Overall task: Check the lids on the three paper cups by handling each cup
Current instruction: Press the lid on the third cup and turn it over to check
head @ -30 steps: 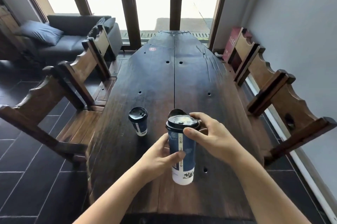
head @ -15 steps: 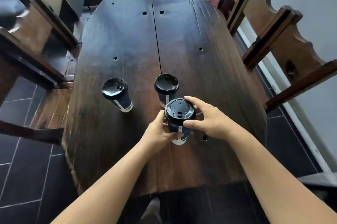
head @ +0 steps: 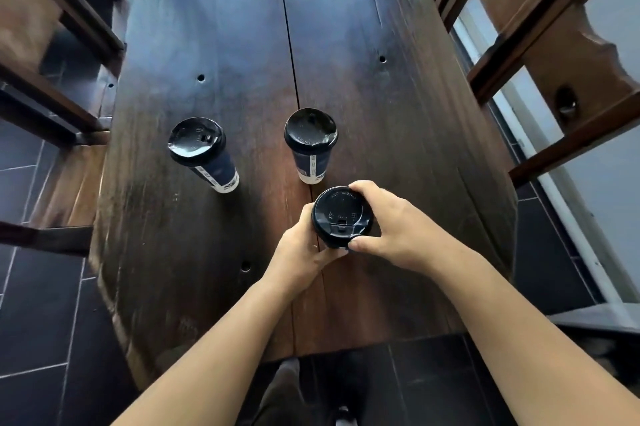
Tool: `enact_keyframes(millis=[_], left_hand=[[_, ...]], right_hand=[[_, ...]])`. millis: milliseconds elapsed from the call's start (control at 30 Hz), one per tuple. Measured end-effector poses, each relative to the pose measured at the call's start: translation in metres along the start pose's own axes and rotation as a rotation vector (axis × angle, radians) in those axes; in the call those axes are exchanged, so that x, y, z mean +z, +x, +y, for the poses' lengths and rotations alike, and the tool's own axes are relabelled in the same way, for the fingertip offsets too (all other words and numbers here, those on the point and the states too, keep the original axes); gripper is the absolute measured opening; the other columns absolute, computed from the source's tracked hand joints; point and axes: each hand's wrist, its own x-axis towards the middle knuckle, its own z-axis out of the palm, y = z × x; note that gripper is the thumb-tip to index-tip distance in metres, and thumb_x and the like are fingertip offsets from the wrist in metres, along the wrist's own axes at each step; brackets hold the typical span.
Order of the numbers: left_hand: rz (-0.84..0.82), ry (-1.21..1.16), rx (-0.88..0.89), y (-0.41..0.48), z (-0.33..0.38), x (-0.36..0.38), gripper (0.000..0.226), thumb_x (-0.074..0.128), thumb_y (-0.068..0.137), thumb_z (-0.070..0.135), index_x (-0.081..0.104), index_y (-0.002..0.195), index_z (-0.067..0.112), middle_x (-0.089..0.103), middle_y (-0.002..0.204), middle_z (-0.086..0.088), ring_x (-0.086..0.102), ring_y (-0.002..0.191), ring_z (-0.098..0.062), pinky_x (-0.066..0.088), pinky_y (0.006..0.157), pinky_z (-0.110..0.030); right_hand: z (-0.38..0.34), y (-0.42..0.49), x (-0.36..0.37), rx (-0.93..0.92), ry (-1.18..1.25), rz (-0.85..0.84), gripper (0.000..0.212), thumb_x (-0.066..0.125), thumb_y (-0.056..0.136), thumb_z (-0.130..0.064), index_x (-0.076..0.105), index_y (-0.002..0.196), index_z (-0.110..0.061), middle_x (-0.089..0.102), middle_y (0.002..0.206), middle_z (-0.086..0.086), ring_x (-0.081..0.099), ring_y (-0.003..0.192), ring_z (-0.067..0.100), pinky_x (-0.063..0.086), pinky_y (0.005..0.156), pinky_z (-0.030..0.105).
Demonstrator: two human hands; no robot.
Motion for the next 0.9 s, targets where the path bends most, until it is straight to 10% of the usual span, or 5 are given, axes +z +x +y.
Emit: enact_keyframes(millis=[467, 900], left_hand=[[-0.012, 0.012, -0.049, 0.002, -0.002, 0.005, 0.082, 0.09, 0.077, 0.029, 0.039, 0.14, 0.041, 0.068, 0.108, 0.022, 0.068, 0.111, -0.012, 0.058, 0.096, -0.037], [0.019, 0.008, -0.052, -0.002, -0.009, 0.008, 0.08, 0.091, 0.075, 0.026, 0.044, 0.14, 0.032, 0.074, 0.099, 0.011, 0.068, 0.088, -0.008, 0.058, 0.079, -0.032]], right_hand=[[-0.042, 0.058, 0.014, -0.085, -0.35, 0.088, 0.046, 0.037, 0.102, -0.06, 0.053, 0.09, -0.018, 0.067, 0.106, 0.008, 0.064, 0.102, 0.033, 0.05, 0.082, 0.043], [-0.04, 0.064, 0.04, -0.124, -0.51, 0.223, 0.046, 0.032, 0.104, -0.039, 0.071, 0.1, -0.014, 0.068, 0.103, 0.009, 0.066, 0.098, 0.034, 0.04, 0.072, 0.039]])
